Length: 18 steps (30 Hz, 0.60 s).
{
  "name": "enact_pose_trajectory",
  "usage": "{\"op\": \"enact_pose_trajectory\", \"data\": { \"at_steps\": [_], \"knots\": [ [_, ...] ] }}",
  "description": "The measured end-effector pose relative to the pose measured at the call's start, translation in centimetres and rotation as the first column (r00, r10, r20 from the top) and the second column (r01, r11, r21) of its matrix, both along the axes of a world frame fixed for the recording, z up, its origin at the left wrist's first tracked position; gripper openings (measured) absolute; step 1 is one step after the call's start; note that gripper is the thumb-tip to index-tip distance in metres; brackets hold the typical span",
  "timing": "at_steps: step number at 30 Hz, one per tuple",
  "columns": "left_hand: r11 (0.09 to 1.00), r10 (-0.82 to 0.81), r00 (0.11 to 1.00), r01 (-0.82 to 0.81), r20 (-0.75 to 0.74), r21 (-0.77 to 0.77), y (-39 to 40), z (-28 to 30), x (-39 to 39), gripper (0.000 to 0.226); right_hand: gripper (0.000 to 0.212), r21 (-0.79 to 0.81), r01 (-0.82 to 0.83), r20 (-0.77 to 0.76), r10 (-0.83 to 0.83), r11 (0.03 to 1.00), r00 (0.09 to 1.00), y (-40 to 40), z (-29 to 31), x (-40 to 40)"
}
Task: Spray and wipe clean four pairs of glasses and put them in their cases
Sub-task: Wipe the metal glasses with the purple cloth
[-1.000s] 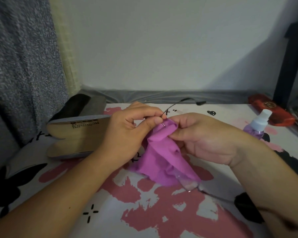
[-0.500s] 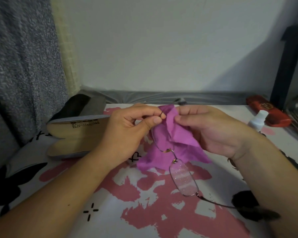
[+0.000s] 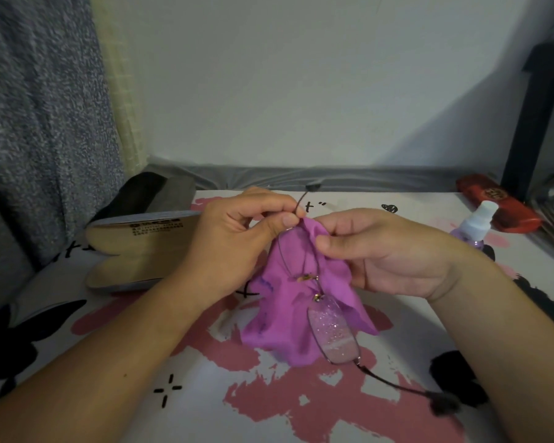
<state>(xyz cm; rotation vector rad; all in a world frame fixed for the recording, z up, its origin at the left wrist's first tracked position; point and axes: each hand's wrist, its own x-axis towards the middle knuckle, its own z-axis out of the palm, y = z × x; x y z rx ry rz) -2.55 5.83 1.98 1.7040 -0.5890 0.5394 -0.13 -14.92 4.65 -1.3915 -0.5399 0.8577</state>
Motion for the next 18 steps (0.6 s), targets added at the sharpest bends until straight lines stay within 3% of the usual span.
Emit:
{"op": "enact_pose_trajectory", "data": {
  "at_steps": [6,10,13,18],
  "knots": [
    [0.999,0.010,1.000,-0.010,0.005,0.034,-0.1,0.0,-0.3,0.013,0.026,0.177,0.130,-0.149,-0.104,0.976,0.983,-0.2,0.3,0.3],
    [0.993,0.037,0.995,-0.046,0.092,0.106,-0.1,-0.1,-0.3,0.012,0.043,0.075,-0.033,-0.019,0.035,0.997,0.999,0.2,-0.4,0.2],
    [0.996,0.047,0.995,-0.054,0.093,0.075,-0.2,-0.2,-0.3,0.012,0.042,0.000,-0.086,0.016,0.086,0.996,0.996,0.3,-0.7,0.3],
    [0.994,0.048,0.993,-0.058,0.104,0.093,-0.4,-0.5,-0.1,0.015,0.039,-0.065,-0.046,0.044,0.049,0.997,0.998,0.8,-1.1,0.3]
  ]
}}
